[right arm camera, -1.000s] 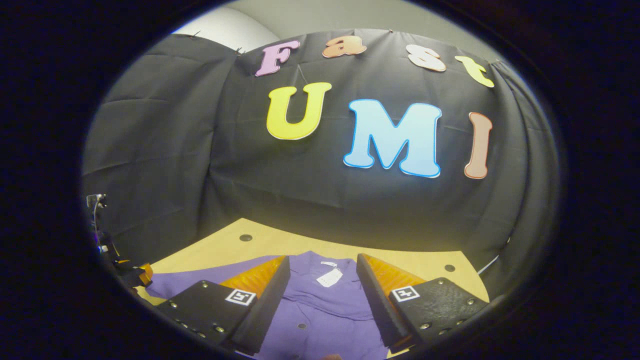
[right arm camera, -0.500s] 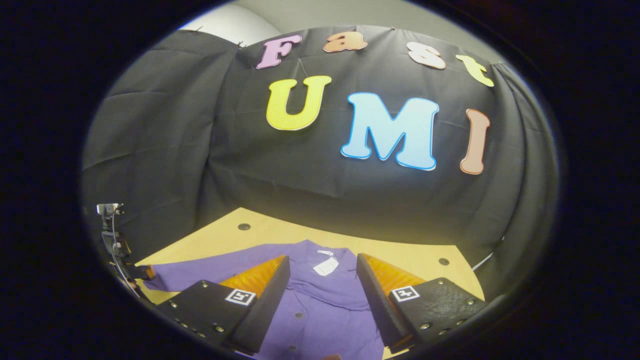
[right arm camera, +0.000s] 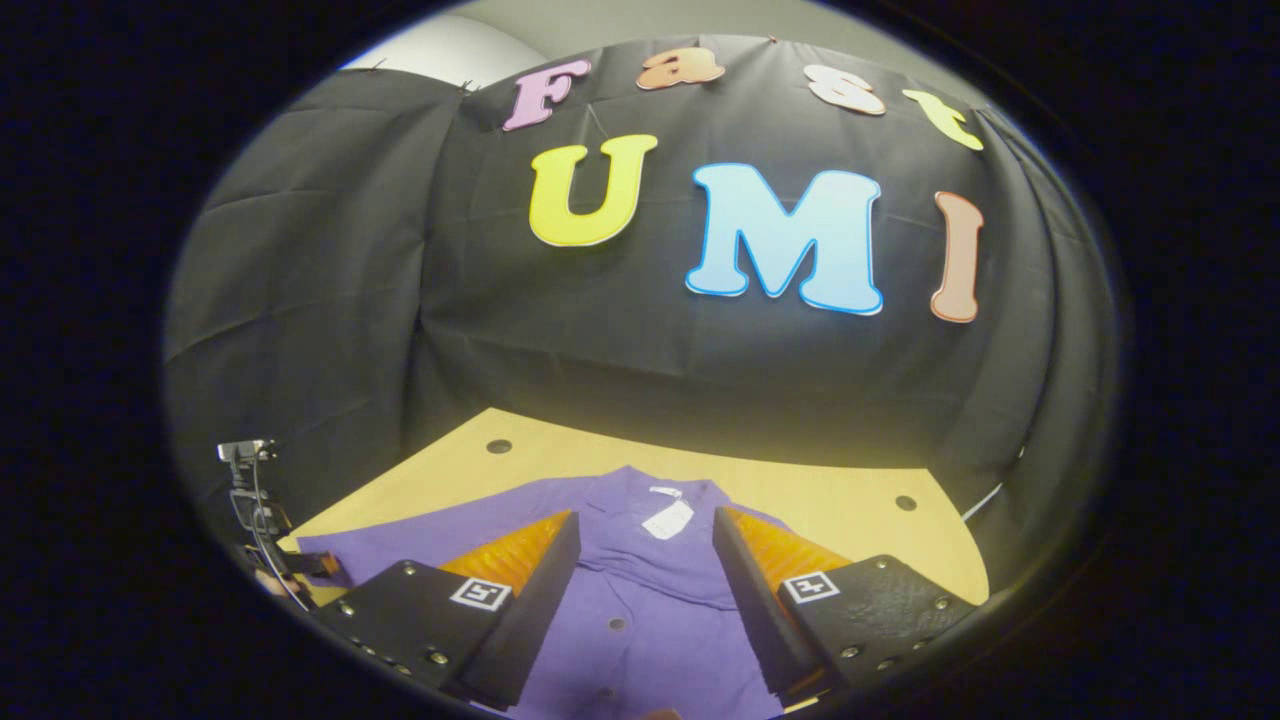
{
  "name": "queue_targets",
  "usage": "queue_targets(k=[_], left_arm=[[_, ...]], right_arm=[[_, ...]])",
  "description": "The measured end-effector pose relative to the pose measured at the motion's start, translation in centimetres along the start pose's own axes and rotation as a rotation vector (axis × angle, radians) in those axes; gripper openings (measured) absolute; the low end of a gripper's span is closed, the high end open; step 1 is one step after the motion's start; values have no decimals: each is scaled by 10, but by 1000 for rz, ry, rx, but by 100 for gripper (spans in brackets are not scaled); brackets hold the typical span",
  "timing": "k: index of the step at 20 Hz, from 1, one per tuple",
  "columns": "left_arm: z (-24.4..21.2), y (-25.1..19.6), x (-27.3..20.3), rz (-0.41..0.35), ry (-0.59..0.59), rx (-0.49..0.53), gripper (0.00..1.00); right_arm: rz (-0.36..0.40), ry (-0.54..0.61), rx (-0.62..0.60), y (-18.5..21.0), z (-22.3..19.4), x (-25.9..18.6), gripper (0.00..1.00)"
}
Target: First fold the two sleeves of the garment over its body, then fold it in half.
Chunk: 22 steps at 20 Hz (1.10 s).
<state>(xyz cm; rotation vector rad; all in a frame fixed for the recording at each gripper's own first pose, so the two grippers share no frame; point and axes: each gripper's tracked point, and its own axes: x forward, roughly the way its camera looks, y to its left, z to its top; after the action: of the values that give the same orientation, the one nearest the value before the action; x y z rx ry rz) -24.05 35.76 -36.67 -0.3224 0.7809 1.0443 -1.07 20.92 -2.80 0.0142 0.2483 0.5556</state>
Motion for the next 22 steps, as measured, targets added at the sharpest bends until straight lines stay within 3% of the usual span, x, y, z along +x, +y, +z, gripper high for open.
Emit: queue_targets(k=[1, 5, 6, 10, 11, 12, 15, 16, 18, 22], left_arm=[[0, -1, 0, -10, -2, 4, 89], [6, -11, 6, -46, -23, 36, 63], [10, -16, 5, -57, -25, 45, 48], [12, -20, 4, -80, -23, 66, 17], [12, -17, 5, -91, -29, 72, 18], [12, -23, 8, -93, -28, 67, 8], [15, -21, 5, -124, -19, 83, 7], [15, -28, 2, -163, -13, 47, 7], [30, -35, -4, -199, -35, -35, 7], [62, -46, -20, -267, -96, -98, 7]], right_arm=[[7, 1, 2, 2, 1, 1, 83], [31, 13, 10, 7, -4, 3, 80], [32, 17, 13, 6, -6, 4, 83], [22, 24, 39, 0, -8, 2, 80], [17, 25, 46, -3, -9, 2, 80], [12, 28, 54, -5, -11, 2, 79], [-2, 36, 63, -11, -15, -3, 79], [-8, 36, 59, -13, -14, -5, 83], [-23, 34, 53, -19, -14, -6, 83], [-41, 36, 61, -29, -13, -9, 83]])
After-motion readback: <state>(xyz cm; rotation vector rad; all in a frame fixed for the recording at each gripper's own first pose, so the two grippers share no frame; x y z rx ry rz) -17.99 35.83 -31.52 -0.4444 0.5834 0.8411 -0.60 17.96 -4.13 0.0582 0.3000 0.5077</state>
